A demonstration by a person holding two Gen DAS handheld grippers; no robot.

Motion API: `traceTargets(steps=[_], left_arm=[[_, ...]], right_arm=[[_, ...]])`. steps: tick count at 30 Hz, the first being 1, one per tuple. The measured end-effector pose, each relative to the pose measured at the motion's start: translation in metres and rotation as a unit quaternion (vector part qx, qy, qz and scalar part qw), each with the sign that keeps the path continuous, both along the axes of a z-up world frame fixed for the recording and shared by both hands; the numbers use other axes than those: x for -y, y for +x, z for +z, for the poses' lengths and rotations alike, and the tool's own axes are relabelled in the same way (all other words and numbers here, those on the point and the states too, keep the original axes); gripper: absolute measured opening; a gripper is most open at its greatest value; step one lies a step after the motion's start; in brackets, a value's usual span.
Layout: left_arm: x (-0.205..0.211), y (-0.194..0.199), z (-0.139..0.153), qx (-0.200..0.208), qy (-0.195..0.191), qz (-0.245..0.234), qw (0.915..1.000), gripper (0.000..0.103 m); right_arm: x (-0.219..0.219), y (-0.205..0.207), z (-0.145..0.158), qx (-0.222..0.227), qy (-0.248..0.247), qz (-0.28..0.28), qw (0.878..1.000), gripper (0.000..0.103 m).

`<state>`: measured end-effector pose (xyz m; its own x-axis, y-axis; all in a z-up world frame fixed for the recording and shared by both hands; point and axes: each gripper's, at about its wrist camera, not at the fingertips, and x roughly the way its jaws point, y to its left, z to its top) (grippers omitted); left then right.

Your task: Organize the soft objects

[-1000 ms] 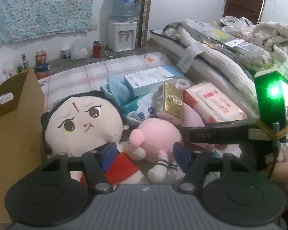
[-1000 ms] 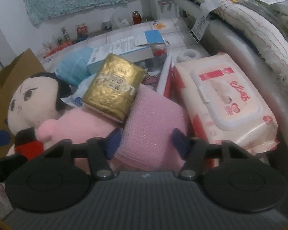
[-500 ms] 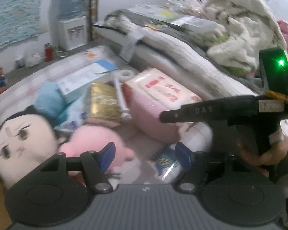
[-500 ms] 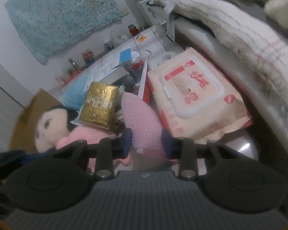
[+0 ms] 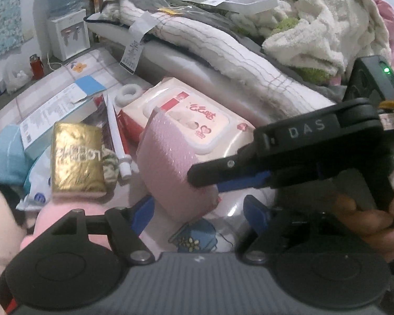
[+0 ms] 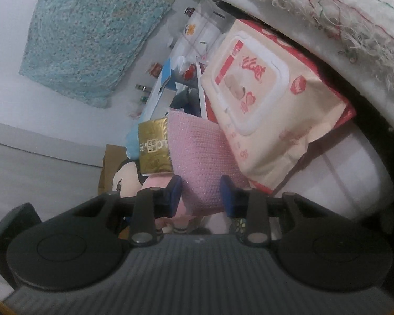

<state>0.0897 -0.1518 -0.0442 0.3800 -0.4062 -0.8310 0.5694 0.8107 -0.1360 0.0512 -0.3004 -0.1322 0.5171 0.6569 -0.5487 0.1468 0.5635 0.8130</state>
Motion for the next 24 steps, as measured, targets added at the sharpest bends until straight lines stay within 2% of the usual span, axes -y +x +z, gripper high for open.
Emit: traceTargets(steps=[4, 8, 10, 12, 17, 20, 24], left_arm=[[0.011, 0.009, -0.005, 0.007, 0.016, 0.003, 0.9998, 0.076], [0.018, 0.021, -0.009, 0.011, 0.028, 0.006, 0.9995, 0.075], [0.021, 0.027, -0.012, 0.007, 0.03, 0.005, 0.9995, 0.074], [0.022, 0.032, -0.013, 0.003, 0.03, 0.006, 0.9995, 0.068], [0.024, 0.041, -0.015, -0.002, 0.03, 0.014, 0.9995, 0.066], [0.022, 0.042, -0.014, -0.002, 0.027, 0.017, 0.9995, 0.052], [0.016, 0.045, -0.014, -0.01, 0.015, 0.034, 0.9992, 0.045]], right_arm=[[0.006, 0.005, -0.003, -0.004, 0.023, 0.006, 1.0, 0.035], [0.016, 0.007, -0.004, -0.004, 0.042, 0.003, 0.999, 0.049], [0.019, 0.008, -0.003, 0.0, 0.041, -0.001, 0.999, 0.051], [0.024, 0.009, -0.005, 0.001, 0.048, -0.008, 0.999, 0.052], [0.031, 0.009, -0.01, 0.005, 0.061, -0.021, 0.998, 0.052], [0.033, 0.011, -0.011, 0.007, 0.071, -0.028, 0.997, 0.052], [0.031, 0.008, -0.004, 0.02, 0.058, -0.037, 0.997, 0.051]])
